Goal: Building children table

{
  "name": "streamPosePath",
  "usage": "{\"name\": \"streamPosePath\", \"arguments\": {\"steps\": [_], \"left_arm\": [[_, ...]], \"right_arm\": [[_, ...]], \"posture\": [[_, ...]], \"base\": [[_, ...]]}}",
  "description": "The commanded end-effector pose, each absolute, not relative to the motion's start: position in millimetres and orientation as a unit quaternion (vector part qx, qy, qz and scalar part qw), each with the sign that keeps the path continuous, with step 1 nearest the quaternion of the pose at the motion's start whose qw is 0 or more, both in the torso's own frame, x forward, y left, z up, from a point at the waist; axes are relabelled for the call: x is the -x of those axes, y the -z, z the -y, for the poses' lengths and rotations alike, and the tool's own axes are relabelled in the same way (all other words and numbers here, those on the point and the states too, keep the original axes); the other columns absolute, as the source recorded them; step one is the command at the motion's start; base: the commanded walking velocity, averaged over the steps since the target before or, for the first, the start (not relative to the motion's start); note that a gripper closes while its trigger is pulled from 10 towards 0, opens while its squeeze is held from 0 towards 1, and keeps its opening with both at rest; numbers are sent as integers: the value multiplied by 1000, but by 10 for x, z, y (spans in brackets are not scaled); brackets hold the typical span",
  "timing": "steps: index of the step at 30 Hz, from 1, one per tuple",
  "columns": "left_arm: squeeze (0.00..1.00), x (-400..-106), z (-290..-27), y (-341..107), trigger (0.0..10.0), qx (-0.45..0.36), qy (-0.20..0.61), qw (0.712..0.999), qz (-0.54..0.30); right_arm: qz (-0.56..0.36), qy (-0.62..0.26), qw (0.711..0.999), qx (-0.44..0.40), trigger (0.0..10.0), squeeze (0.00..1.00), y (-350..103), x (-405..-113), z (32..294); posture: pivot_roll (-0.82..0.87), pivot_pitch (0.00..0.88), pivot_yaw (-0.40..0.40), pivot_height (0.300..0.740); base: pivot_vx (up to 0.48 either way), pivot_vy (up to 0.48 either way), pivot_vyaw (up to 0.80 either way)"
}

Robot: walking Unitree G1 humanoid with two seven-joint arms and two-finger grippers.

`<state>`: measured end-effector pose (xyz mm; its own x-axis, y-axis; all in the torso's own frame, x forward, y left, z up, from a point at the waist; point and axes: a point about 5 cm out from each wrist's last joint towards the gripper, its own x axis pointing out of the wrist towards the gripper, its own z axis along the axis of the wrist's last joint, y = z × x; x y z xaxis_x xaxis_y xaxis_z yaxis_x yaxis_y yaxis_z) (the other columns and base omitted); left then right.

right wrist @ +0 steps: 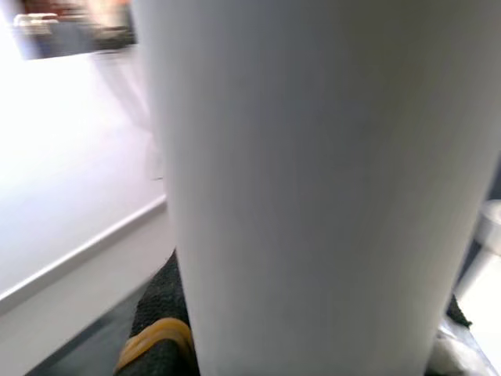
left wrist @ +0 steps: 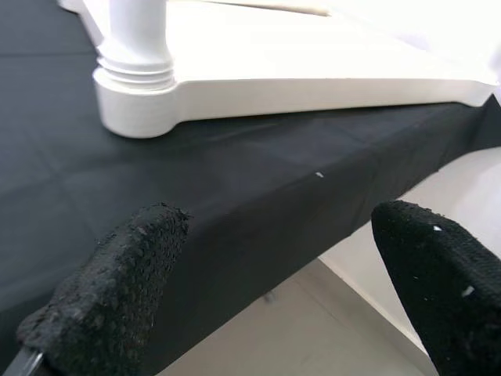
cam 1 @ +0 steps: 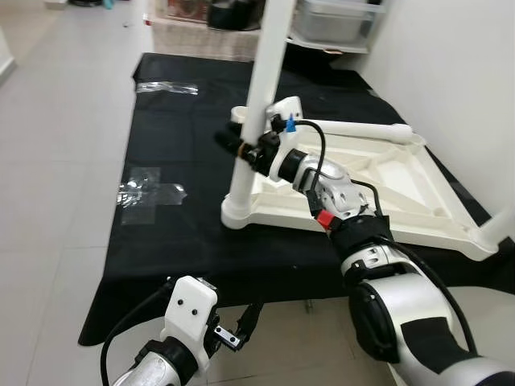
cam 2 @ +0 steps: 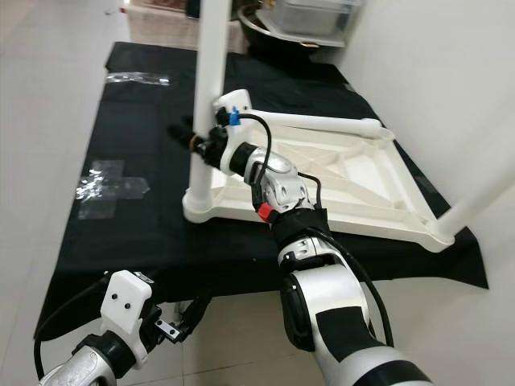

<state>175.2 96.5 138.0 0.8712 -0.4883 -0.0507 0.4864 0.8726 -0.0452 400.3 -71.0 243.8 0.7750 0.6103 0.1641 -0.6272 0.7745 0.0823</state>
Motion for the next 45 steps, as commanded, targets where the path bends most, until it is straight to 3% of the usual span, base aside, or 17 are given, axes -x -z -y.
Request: {"name": "streamPosePath", "arguments": {"steps": [1,8,15,16,17,21,22,24,26,31,33,34,36,41,43,44,45], "left_arm": [[0,-1749,-963,-1357,10000,22,252,967,-36],[0,-1763,-970,-1354,10000,19,253,967,-36],[0,-1767,-973,-1354,10000,18,252,967,-35],[0,-1766,-976,-1352,10000,18,252,967,-36],[0,-1767,-977,-1350,10000,18,252,967,-36],[0,-1768,-972,-1348,10000,19,253,966,-37],[0,-1768,-968,-1347,10000,19,254,966,-37],[0,-1768,-964,-1347,10000,20,254,966,-37],[0,-1771,-963,-1347,10000,21,254,966,-37],[0,-1771,-963,-1347,10000,21,254,966,-37],[0,-1773,-959,-1346,10000,22,255,966,-36],[0,-1773,-959,-1346,10000,22,255,966,-36],[0,-1771,-954,-1345,10000,23,256,966,-36],[0,-1742,-951,-1353,10000,23,253,967,-34],[0,-1739,-951,-1354,10000,23,253,967,-34],[0,-1735,-951,-1351,10000,23,253,967,-35],[0,-1731,-949,-1351,10000,23,253,967,-35]], "right_arm": [[71,-169,979,-93,0,0,-2405,-4050,1001],[46,68,989,-119,0,0,-2248,-3749,1034],[29,72,988,-132,0,0,-2187,-3664,850],[43,32,987,-153,10000,0,-2230,-3650,703],[65,-18,983,-172,10000,1000,-2292,-3646,603],[106,-44,979,-169,10000,1000,-2392,-3660,627],[129,-65,977,-158,10000,0,-2441,-3689,701],[146,-104,974,-141,10000,0,-2478,-3735,783],[129,-237,956,-114,10000,0,-2480,-3774,850],[129,-237,956,-114,10000,0,-2480,-3774,850],[66,-436,893,-91,10000,0,-2428,-3766,880],[66,-436,893,-91,10000,0,-2428,-3766,880],[14,-566,821,-74,10000,0,-2383,-3708,898],[-23,-658,752,-36,10000,0,-2353,-3680,673],[-21,-667,744,-28,10000,0,-2358,-3681,637],[-18,-677,736,-24,9490,0,-2370,-3677,601],[-17,-687,727,-21,3059,0,-2379,-3674,585]], "posture": [[123,112,-179,740],[128,111,-176,740],[133,113,-173,740],[129,112,-172,740],[126,113,-170,740],[126,113,-171,740],[126,115,-173,740],[128,112,-175,740],[122,115,-175,740],[122,115,-175,740],[127,107,-180,740],[127,107,-180,740],[134,107,-184,740],[165,103,-195,740],[165,103,-195,740],[164,102,-194,740],[164,101,-195,740]], "base": [[0,0,0],[0,0,0],[0,0,0],[0,0,0],[0,0,0],[0,0,0],[0,0,0],[0,0,0],[0,0,0],[0,0,0],[0,0,0],[0,0,0],[0,0,0],[0,0,0],[0,0,0],[0,0,0],[0,0,0]]}}
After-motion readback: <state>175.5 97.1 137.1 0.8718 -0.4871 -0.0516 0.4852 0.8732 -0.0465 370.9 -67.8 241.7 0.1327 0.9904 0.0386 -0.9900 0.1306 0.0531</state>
